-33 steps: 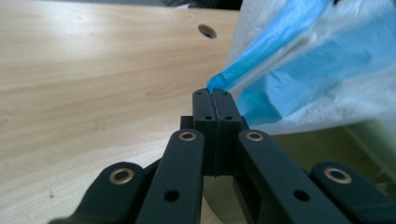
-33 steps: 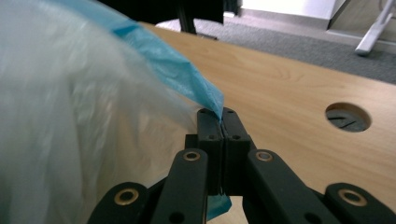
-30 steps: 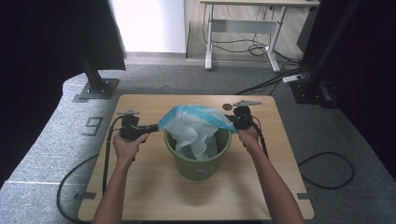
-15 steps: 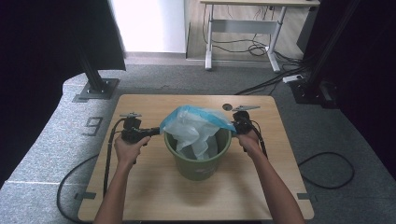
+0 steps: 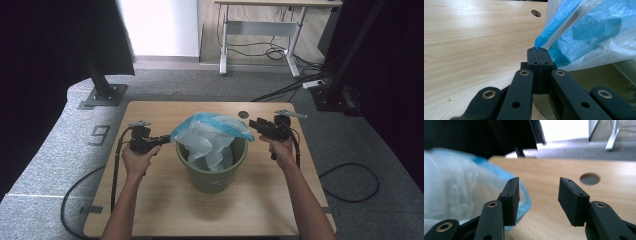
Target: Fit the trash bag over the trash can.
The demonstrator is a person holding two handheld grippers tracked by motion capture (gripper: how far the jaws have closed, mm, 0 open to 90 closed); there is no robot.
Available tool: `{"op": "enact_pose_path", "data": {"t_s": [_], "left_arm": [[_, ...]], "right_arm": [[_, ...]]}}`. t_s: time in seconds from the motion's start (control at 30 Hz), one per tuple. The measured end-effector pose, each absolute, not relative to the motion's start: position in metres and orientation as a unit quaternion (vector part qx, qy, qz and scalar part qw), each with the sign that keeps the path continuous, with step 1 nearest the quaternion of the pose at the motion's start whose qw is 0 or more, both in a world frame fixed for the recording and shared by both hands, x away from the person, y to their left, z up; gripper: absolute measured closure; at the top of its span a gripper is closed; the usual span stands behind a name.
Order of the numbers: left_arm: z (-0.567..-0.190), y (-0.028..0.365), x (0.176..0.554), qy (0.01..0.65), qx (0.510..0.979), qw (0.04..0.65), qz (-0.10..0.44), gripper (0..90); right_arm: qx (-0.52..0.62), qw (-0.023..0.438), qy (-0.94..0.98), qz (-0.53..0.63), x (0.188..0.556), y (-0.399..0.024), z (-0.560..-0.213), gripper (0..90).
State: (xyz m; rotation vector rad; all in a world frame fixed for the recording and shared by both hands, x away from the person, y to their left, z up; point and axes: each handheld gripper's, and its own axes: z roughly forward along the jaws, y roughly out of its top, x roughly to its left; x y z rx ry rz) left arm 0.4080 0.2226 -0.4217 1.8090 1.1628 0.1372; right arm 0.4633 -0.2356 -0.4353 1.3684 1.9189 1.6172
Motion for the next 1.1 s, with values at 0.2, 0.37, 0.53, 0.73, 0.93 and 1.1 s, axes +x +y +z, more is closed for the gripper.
{"op": "enact_pose_path", "data": {"t_s": [0.2, 0.37, 0.53, 0.73, 0.93, 1.1], "left_arm": [[-0.419, 0.221, 0.407, 0.472, 0.740, 0.474, 0.061, 89.9], [-0.416, 0.221, 0.405, 0.472, 0.741, 0.474, 0.062, 89.9], [-0.412, 0.220, 0.403, 0.470, 0.742, 0.473, 0.064, 89.9], [-0.408, 0.220, 0.402, 0.468, 0.741, 0.476, 0.065, 89.9], [-0.408, 0.220, 0.402, 0.468, 0.741, 0.477, 0.063, 89.9], [-0.408, 0.221, 0.402, 0.468, 0.742, 0.476, 0.064, 89.9]], "right_arm": [[0.433, 0.160, 0.669, 0.582, 0.442, -0.248, -0.409, 48.7], [0.368, 0.158, 0.702, 0.589, 0.414, -0.239, -0.390, 47.2], [0.322, 0.146, 0.722, 0.594, 0.391, -0.227, -0.378, 44.1], [0.278, 0.144, 0.749, 0.584, 0.377, -0.205, -0.371, 42.7], [0.245, 0.199, 0.789, 0.528, 0.375, -0.175, -0.375, 56.3], [0.229, 0.221, 0.793, 0.519, 0.364, -0.175, -0.374, 88.6]]}}
